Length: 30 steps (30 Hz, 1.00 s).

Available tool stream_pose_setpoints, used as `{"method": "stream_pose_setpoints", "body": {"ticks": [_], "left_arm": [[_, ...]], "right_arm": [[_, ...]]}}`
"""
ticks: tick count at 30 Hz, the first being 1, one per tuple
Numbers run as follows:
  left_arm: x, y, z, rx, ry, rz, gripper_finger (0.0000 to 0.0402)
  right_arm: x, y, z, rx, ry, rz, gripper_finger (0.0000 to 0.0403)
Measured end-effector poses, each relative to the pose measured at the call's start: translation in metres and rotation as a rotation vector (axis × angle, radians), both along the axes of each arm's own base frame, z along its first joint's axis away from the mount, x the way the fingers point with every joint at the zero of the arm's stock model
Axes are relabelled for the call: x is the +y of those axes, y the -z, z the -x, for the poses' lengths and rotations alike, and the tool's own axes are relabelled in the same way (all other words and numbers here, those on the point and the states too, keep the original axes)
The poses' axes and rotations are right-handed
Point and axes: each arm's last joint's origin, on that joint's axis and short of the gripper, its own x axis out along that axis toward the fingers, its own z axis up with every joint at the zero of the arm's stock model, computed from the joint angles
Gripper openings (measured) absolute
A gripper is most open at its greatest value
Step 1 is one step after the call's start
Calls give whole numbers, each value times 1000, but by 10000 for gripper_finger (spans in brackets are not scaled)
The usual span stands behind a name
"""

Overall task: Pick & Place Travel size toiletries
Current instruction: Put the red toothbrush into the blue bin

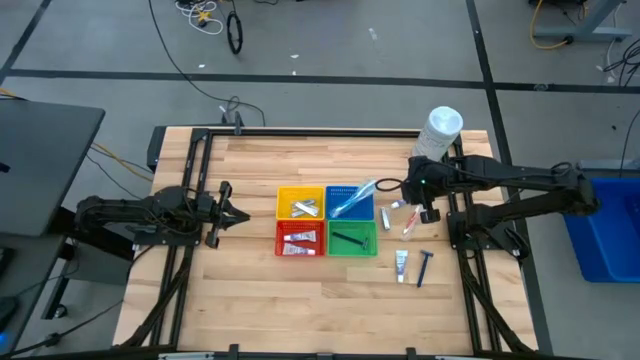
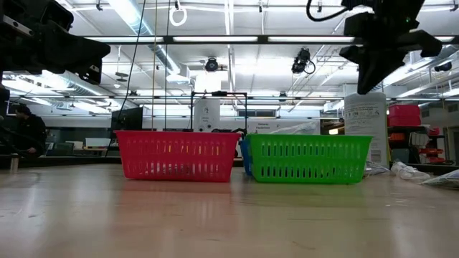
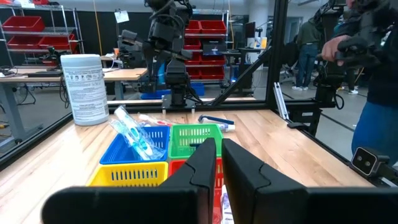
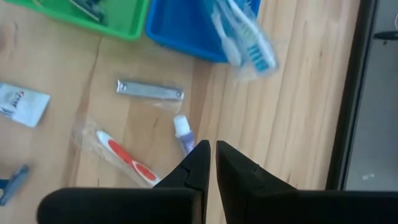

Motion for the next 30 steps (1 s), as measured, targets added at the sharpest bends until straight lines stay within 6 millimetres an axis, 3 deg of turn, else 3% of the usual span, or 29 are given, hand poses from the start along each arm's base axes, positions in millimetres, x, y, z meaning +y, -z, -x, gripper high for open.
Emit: {"method": "stream_pose_setpoints", "body": {"ticks": [9,22,30], "left_arm": [[0,0,0,0,0,0,32],[0,0,0,0,0,0,32],[0,0,0,0,0,0,32]], "right_arm": [[-6,13,4,54,8,4,34],[-4,58,19,283,-299,61,49],[-2,72,24,340,-377,50,73]]}}
